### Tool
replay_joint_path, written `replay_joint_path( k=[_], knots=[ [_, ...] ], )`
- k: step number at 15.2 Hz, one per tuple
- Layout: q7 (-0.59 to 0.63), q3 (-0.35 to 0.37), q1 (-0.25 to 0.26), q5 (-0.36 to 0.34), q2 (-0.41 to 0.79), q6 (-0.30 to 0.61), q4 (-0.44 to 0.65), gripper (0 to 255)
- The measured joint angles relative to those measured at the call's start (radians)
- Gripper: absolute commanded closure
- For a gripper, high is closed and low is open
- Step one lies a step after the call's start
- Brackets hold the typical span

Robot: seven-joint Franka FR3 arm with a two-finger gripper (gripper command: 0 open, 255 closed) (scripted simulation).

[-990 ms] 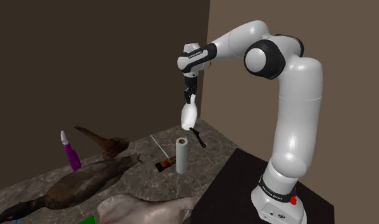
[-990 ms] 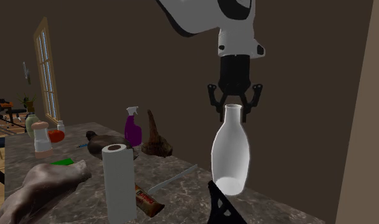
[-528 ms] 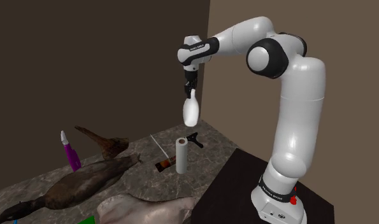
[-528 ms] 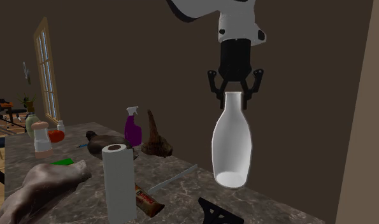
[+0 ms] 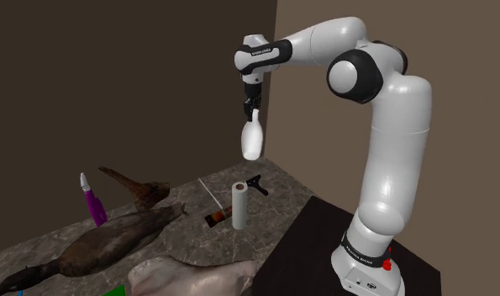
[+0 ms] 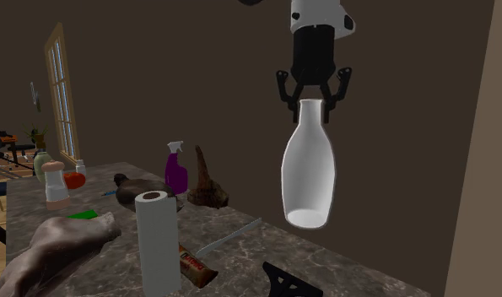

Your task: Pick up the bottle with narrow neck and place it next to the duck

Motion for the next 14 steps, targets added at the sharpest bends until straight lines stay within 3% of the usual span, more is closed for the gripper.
replay_joint_path(
  k=[14],
  knots=[
    [-0.002,-0.003,-0.007,0.002,0.01,-0.19,0.199,255]
  ],
)
